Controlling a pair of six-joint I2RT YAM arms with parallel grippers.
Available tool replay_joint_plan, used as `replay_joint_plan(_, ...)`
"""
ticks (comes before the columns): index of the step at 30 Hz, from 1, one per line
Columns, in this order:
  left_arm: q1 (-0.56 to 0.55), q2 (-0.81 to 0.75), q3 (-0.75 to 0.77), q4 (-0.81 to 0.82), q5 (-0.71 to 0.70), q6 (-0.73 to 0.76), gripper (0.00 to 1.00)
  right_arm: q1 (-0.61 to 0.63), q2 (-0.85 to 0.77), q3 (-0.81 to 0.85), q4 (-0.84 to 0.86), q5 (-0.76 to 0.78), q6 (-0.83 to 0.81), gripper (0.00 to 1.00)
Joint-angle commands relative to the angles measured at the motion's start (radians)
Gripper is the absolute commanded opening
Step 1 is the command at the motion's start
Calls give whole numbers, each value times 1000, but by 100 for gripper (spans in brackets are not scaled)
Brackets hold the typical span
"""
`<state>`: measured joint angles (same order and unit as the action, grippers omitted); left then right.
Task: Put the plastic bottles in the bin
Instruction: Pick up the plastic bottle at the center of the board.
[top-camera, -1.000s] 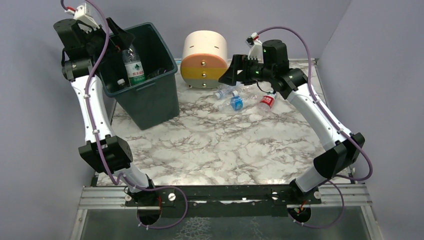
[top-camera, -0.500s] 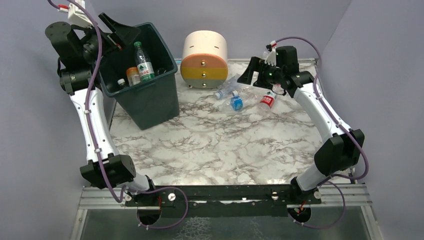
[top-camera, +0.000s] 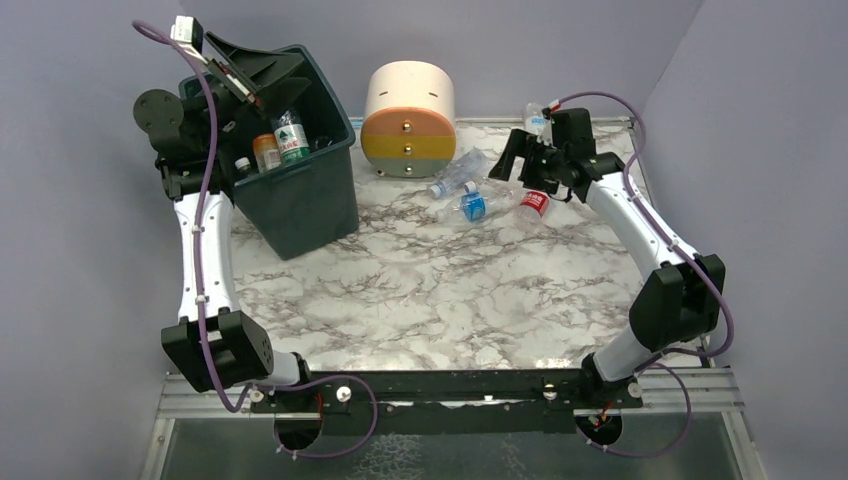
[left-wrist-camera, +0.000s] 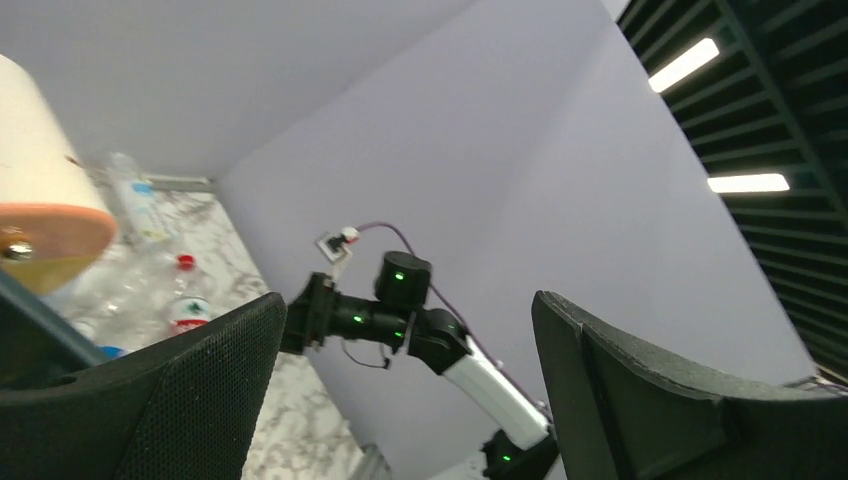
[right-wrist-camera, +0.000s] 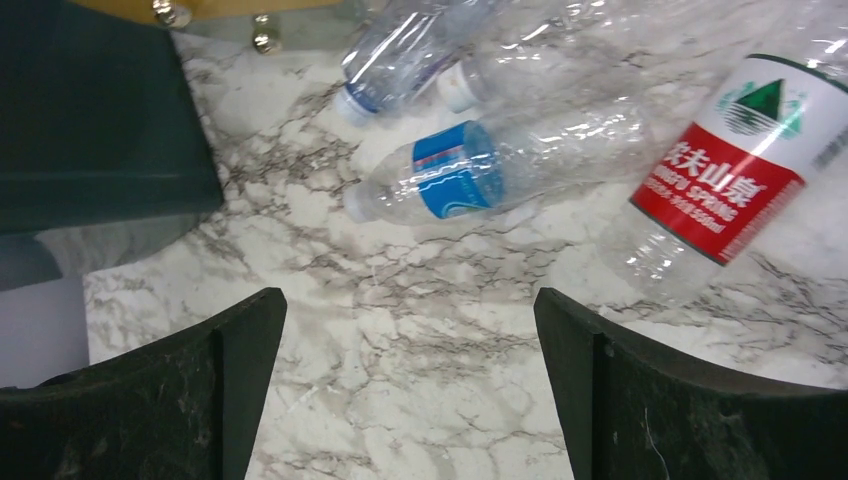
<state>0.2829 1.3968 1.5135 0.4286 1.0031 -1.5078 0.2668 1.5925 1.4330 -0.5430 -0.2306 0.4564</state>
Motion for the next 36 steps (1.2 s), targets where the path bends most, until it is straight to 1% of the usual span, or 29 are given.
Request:
replay_joint_plan(1, -68, -9, -38, 199, -3, -278, 99, -37, 4, -20, -9, 115, 10, 98)
replay_joint_plan(3, -100, -4, -53, 231, -18, -342, 99, -50, 2, -36, -9, 144, 13, 99)
replay_joint_plan(8, -141, -7, -67, 236, -55, -437, 99, -76, -7, -89, 0, 227, 31, 100)
replay_joint_plan(11, -153, -11, -70, 236, -79, -448, 99, -105, -13, -130, 17, 255, 44, 100)
replay_joint_plan(13, -174, -11, -71, 236, -97, -421, 99, -134, -9, -164, 39, 260, 51, 100)
replay_joint_plan(16, -228, -5, -43, 221, -109, -291, 99, -164, 13, -197, 60, 259, 54, 100)
replay_joint_plan(20, -312, -9, -13, 174, -99, -4, 99, -174, 54, -212, 92, 263, 63, 100)
replay_joint_plan(21, -335, -18, -16, 137, -103, 74, 99, -175, 66, -209, 98, 265, 66, 100)
replay_joint_plan(22, -363, -26, -5, 68, -105, 155, 99, -175, 82, -201, 101, 264, 69, 100)
replay_joint_plan(23, -391, -29, 26, -63, -117, 275, 99, -175, 97, -185, 103, 265, 72, 100)
replay_joint_plan(25, -480, -25, 115, -353, -189, 539, 99, -175, 134, -158, 106, 265, 76, 100)
replay_joint_plan(26, -514, -26, 137, -453, -233, 672, 99, -176, 156, -143, 103, 264, 77, 100)
replay_joint_plan(27, -542, -29, 136, -496, -260, 720, 99, -176, 177, -129, 97, 261, 83, 100)
replay_joint_plan(29, -578, -38, 121, -533, -292, 782, 99, -176, 207, -116, 94, 253, 90, 100)
replay_joint_plan(32, -630, -38, 122, -628, -375, 878, 99, -176, 226, -134, 111, 235, 103, 100)
replay_joint_plan(36, -675, -19, 97, -650, -398, 905, 99, -176, 237, -160, 132, 214, 118, 99)
